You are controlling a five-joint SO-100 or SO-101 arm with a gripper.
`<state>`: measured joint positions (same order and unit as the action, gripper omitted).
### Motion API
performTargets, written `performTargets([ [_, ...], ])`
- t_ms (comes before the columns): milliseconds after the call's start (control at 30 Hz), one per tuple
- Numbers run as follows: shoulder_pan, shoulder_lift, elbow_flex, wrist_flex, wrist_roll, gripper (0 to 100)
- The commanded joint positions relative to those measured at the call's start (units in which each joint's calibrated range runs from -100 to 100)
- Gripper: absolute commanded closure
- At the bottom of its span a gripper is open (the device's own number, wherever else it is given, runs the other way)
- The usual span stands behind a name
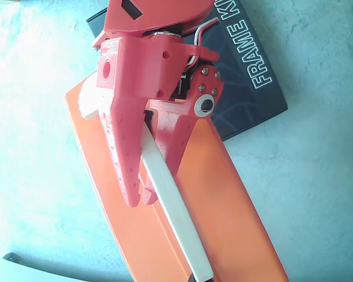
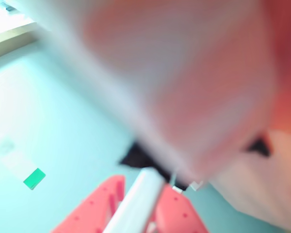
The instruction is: Grab the white handle of the orange box
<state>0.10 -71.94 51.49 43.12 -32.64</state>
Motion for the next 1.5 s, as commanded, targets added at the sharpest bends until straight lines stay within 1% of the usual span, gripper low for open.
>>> performTargets([
  [0, 0.2, 2.0, 47.1, 1.9, 0.1, 98],
  [133, 0.2, 2.1, 47.0, 2.6, 0.3, 98],
  [267, 0.5, 2.1, 47.0, 2.6, 3.5, 98],
  [433, 0.6, 2.1, 46.9, 2.6, 5.4, 98],
  [567, 0.3, 2.1, 46.8, 2.6, 8.0, 98],
  [1033, 0.4, 2.1, 45.4, 2.7, 8.3, 98],
  [1233, 0.3, 2.2, 40.3, 8.2, 8.3, 98],
  [1467, 0.3, 2.2, 43.4, 8.0, 8.2, 98],
])
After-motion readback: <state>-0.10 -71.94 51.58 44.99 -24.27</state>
